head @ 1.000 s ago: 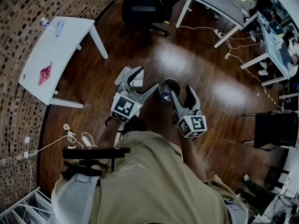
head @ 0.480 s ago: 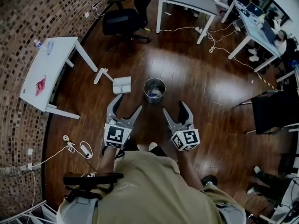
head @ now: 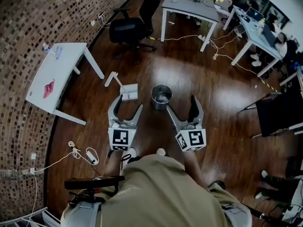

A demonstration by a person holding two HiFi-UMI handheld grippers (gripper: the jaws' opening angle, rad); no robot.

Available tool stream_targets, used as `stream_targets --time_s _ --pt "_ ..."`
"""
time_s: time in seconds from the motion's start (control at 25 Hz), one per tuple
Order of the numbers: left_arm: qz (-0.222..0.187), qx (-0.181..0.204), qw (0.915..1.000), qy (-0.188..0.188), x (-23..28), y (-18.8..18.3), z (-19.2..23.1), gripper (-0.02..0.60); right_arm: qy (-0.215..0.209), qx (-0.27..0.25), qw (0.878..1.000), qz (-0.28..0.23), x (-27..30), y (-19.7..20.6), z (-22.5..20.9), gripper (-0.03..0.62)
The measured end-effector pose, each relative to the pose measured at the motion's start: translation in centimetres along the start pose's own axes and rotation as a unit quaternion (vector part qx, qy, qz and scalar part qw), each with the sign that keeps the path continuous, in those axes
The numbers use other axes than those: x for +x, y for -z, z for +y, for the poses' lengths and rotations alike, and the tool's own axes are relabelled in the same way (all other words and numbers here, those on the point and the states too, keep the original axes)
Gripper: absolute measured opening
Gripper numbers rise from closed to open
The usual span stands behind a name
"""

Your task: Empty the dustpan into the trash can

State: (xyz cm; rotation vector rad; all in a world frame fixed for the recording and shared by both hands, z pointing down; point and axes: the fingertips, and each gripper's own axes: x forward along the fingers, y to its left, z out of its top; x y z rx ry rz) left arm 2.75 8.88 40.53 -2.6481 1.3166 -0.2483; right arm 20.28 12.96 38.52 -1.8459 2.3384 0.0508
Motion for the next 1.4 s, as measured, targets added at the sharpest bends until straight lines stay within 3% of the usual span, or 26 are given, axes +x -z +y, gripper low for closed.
stream_targets --time_s 0.08,0.32,0.6,1.4 --pt "0.007 0.019 0.9998 0.007 -0.8 0.2 0.1 0.310 -0.010 0.006 1.000 0.002 0.7 0.2 1.8 0.469" --pt "-0.006 -0.006 0.9996 -0.026 -3.5 0.5 4.8 0.310 -0.042 -0.009 0.999 0.021 3.2 1.6 7.9 0.469" --pt "0.003 -0.033 0.9978 -0.057 -5.2 2.3 8.4 0.310 -0.054 -0.042 0.997 0.042 5.2 2.5 10.0 0.469" --pt "0.033 -0.039 0.9962 -0.071 -9.0 5.0 13.2 0.310 -0.071 -0.027 0.995 0.058 7.4 4.2 15.1 0.469"
